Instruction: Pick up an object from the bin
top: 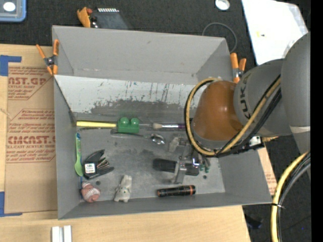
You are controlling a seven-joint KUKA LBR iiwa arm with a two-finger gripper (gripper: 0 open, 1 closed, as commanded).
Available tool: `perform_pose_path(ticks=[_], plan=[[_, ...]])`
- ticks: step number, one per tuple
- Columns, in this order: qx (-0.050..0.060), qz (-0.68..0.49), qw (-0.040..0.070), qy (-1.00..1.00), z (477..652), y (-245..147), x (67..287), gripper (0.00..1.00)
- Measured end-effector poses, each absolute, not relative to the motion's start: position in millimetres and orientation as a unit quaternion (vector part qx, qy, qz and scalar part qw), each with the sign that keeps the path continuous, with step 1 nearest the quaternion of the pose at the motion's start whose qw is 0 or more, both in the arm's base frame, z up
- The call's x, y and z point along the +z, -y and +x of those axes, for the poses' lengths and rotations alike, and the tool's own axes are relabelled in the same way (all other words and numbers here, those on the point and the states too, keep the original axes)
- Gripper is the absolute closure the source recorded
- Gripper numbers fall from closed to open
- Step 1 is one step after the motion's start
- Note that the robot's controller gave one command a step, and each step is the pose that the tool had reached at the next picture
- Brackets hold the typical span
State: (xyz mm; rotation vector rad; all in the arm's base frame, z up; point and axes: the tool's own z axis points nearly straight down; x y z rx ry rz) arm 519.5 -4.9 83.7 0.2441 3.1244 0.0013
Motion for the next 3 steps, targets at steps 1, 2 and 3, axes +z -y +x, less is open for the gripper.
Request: perform_pose_path(ticks=[1, 2, 3], plan=[[0.002, 0.381, 0.001, -0.925, 521.5, -18, 70, 1.0], [0.001, 0.38, 0.001, -0.925, 521.4, -18, 70, 1.0], [0.0, 0.38, -0.003, -0.925, 518.6, -18, 82, 1.0]])
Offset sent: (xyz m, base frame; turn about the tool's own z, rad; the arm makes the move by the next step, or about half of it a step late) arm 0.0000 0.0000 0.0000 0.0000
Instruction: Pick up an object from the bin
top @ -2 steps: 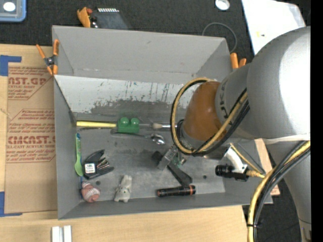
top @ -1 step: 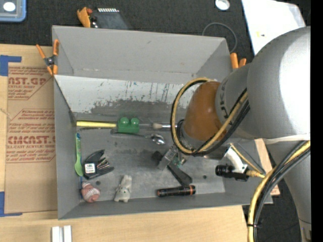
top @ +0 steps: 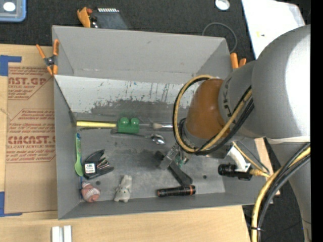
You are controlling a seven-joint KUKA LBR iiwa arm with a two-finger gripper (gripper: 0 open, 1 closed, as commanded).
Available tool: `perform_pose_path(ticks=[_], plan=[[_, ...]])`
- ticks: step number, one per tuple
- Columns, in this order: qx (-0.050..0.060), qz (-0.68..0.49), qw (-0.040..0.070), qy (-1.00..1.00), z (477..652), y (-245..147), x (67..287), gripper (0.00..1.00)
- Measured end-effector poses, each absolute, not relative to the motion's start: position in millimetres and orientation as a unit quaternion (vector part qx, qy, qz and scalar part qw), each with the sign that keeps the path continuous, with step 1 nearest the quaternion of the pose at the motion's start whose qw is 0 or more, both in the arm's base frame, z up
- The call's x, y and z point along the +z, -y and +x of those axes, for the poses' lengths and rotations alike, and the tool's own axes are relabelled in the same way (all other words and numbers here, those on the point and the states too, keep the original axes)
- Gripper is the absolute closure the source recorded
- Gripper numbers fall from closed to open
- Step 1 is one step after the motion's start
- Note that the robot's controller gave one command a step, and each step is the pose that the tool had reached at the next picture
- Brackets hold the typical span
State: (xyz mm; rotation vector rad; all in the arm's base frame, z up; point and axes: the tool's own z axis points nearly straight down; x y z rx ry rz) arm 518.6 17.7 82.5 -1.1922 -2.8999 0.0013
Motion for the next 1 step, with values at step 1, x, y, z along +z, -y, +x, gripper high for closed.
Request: perform_pose_path(ticks=[1], plan=[[0.0, -0.38, 0.002, 0.925, 519.2, -17.9, 123.3, 1.0]])
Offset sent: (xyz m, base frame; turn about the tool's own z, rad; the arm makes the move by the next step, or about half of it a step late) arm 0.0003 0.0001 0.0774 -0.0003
